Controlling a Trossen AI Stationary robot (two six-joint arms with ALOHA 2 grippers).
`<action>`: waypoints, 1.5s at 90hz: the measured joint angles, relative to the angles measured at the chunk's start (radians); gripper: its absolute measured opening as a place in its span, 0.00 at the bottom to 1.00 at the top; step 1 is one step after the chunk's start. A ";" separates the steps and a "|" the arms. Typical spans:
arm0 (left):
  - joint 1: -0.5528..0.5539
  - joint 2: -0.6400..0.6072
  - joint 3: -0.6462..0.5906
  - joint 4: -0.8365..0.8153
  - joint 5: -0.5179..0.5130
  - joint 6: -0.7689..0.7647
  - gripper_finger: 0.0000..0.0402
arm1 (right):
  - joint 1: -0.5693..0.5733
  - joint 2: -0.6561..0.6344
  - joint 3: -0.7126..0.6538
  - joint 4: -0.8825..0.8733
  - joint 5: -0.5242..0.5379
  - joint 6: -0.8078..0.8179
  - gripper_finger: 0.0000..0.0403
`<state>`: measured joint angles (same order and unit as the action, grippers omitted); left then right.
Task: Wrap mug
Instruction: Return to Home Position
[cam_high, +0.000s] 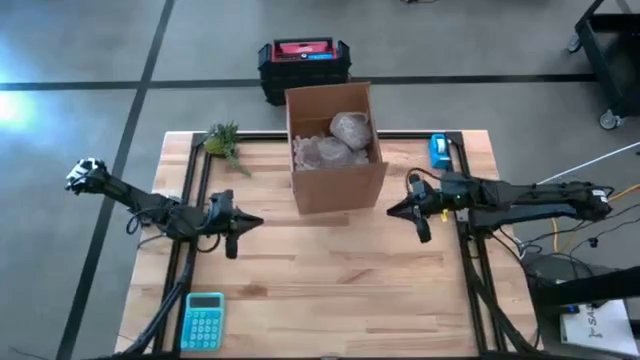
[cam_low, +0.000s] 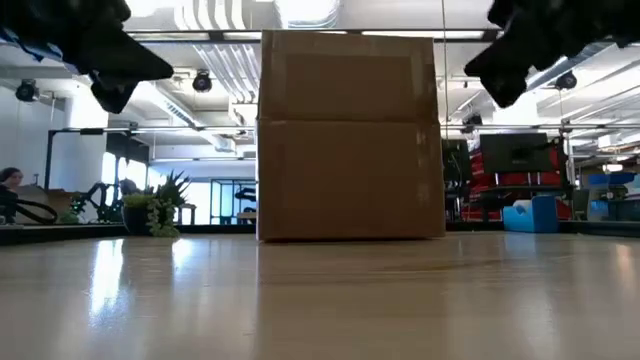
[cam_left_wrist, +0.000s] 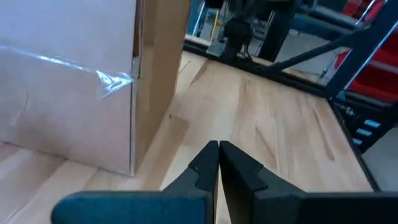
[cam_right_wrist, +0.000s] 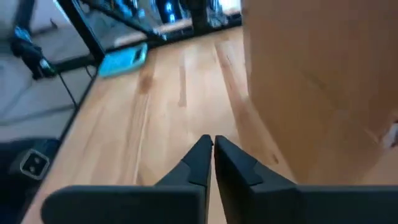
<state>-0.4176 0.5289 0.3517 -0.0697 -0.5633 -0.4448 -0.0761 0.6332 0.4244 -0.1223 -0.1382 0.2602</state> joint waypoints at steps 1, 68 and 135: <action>0.000 -0.007 -0.002 0.000 0.000 0.002 0.00 | 0.000 -0.007 -0.008 0.002 0.007 0.004 0.02; 0.001 -0.313 -0.241 0.170 0.048 0.154 0.00 | 0.000 -0.554 -0.411 0.149 0.054 0.002 0.01; 0.008 -0.529 -0.280 -0.061 0.041 0.120 0.00 | 0.000 -0.528 -0.412 0.140 0.183 -0.032 0.01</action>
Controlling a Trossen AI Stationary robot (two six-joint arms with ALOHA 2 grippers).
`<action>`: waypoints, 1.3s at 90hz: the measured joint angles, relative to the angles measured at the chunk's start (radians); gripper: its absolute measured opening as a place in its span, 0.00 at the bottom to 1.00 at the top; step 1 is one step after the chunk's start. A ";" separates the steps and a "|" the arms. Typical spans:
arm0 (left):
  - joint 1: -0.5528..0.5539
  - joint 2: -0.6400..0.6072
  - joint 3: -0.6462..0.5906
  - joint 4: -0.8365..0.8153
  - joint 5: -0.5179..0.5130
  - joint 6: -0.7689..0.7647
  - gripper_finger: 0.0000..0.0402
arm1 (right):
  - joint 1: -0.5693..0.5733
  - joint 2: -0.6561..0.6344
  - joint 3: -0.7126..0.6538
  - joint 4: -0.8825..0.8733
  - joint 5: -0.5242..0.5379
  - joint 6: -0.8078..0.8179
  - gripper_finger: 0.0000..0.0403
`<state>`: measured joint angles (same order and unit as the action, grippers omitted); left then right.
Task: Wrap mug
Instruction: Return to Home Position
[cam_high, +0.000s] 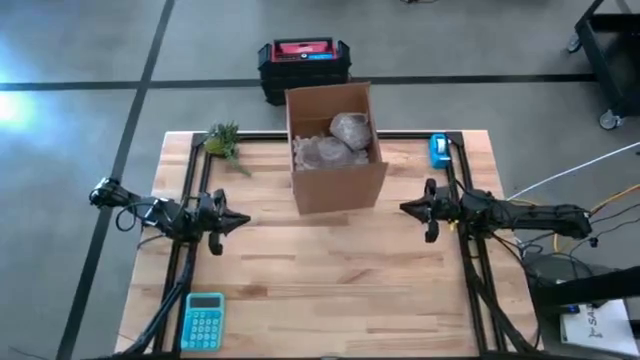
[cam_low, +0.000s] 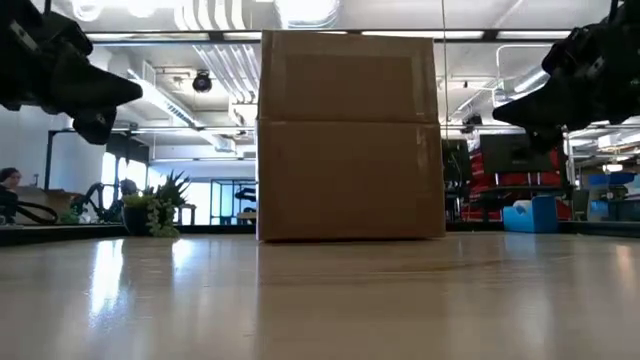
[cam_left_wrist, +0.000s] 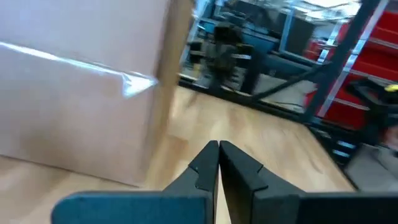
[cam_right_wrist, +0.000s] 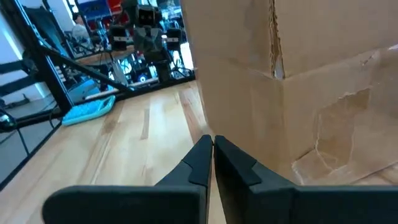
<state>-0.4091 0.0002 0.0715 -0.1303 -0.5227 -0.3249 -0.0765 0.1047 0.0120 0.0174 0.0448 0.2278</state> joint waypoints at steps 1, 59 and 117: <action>0.000 0.000 0.000 0.000 0.000 0.001 0.00 | 0.000 0.000 0.000 0.000 0.000 -0.003 0.01; 0.001 0.085 -0.001 0.008 -0.070 0.043 0.00 | 0.000 0.008 -0.001 -0.003 -0.019 -0.070 0.01; 0.001 0.237 -0.003 0.020 -0.070 0.043 0.00 | 0.000 0.008 -0.001 -0.003 -0.019 -0.071 0.01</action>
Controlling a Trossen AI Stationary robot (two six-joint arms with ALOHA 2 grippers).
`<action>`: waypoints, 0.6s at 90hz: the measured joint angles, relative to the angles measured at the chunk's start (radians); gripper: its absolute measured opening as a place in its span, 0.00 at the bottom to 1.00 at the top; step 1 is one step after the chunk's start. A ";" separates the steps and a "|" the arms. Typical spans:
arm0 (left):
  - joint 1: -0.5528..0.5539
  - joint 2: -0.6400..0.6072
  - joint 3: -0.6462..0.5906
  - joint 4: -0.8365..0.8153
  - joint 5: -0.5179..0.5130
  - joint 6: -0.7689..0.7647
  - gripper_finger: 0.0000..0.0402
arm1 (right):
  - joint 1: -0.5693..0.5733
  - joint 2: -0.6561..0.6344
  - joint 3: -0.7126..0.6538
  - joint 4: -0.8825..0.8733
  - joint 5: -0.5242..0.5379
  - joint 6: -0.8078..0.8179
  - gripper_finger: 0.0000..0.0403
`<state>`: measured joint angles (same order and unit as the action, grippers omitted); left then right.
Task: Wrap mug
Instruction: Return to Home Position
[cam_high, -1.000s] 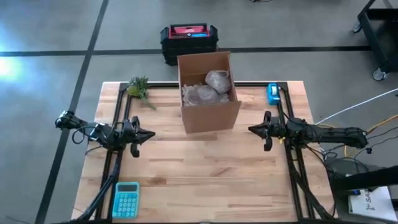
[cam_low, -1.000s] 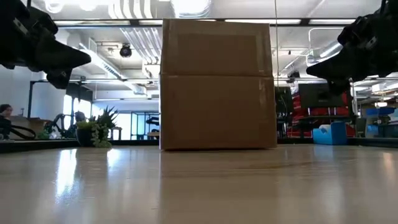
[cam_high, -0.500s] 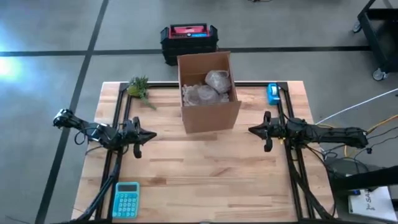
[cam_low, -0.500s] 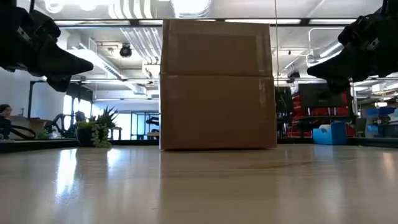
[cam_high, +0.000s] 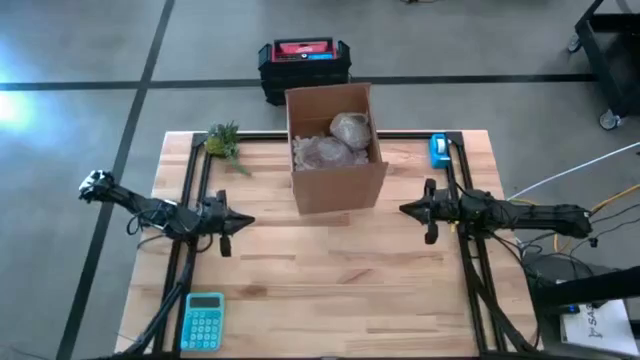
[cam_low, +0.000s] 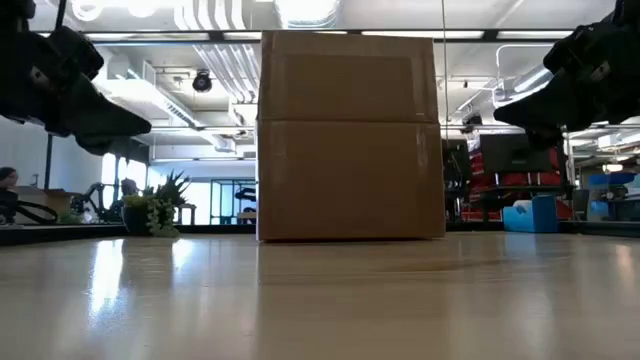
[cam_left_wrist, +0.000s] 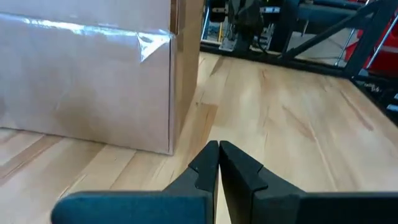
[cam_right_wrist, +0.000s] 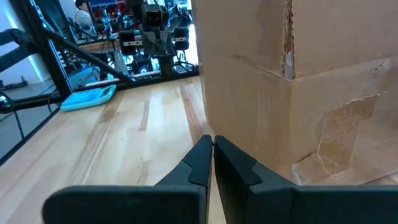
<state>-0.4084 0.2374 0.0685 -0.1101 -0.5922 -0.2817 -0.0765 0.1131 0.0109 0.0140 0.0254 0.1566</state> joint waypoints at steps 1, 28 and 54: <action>0.000 0.003 0.000 0.000 0.000 0.000 0.00 | 0.000 0.000 0.000 0.000 0.000 0.000 0.01; 0.000 0.058 0.000 0.000 0.000 0.000 0.00 | 0.000 0.000 0.000 0.000 0.000 0.000 0.01; 0.000 0.099 0.000 0.001 0.000 0.000 0.00 | 0.000 0.000 0.000 0.000 0.000 0.000 0.01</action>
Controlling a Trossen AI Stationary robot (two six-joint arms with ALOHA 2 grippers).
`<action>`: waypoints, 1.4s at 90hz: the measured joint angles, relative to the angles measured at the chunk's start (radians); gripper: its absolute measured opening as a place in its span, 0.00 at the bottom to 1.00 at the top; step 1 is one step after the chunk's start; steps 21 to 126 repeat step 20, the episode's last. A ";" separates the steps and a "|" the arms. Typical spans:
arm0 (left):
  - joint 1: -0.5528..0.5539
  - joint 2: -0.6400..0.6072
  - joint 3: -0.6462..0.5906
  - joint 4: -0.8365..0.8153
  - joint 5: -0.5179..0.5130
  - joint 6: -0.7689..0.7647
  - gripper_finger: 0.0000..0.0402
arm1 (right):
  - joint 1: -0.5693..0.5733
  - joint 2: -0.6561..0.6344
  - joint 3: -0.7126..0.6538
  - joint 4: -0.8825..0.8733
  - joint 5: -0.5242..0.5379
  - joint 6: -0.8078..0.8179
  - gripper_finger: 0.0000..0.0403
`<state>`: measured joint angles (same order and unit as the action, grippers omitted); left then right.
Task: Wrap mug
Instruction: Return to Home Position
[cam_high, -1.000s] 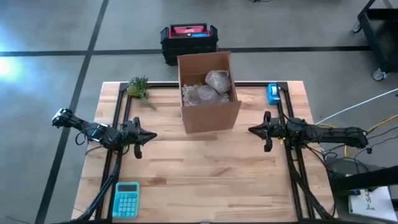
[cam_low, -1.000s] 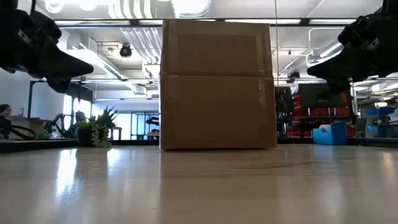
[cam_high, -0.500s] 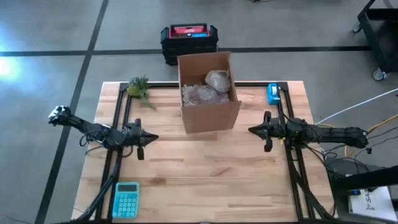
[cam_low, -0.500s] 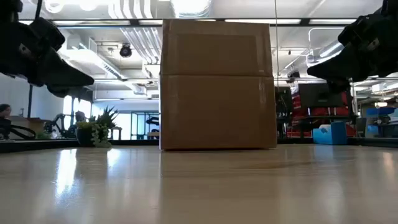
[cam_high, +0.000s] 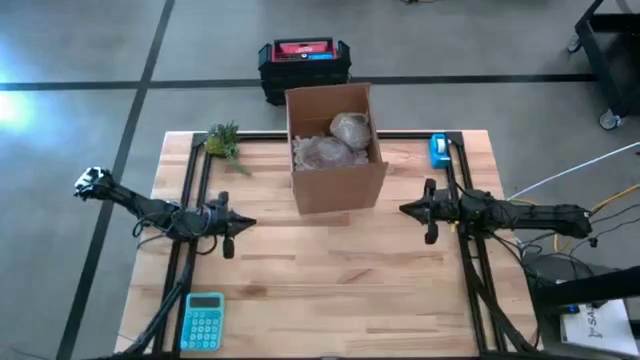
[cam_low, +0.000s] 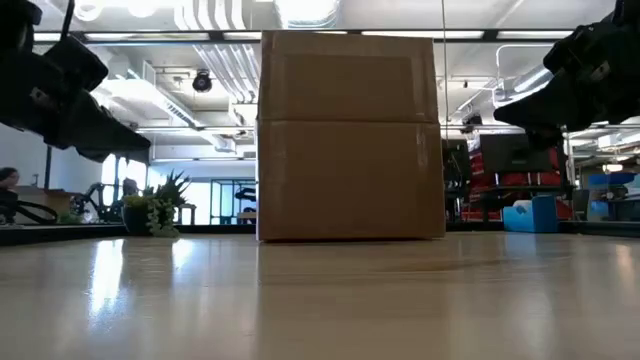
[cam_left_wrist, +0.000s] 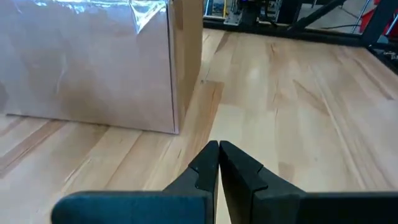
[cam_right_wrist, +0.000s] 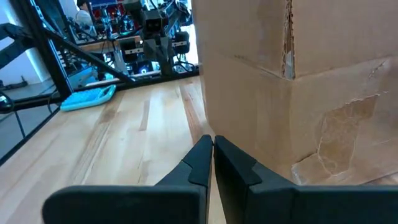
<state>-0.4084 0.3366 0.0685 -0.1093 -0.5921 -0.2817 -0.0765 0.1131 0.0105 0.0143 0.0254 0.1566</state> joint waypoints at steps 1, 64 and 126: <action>0.000 0.001 0.000 0.000 0.000 0.000 0.00 | 0.000 0.000 0.000 0.000 0.000 0.000 0.01; 0.000 0.020 0.000 0.000 0.000 0.000 0.00 | 0.000 0.000 0.000 0.000 0.000 0.000 0.01; 0.000 0.020 0.000 0.000 0.000 0.000 0.00 | 0.000 0.000 0.000 0.000 0.000 0.000 0.01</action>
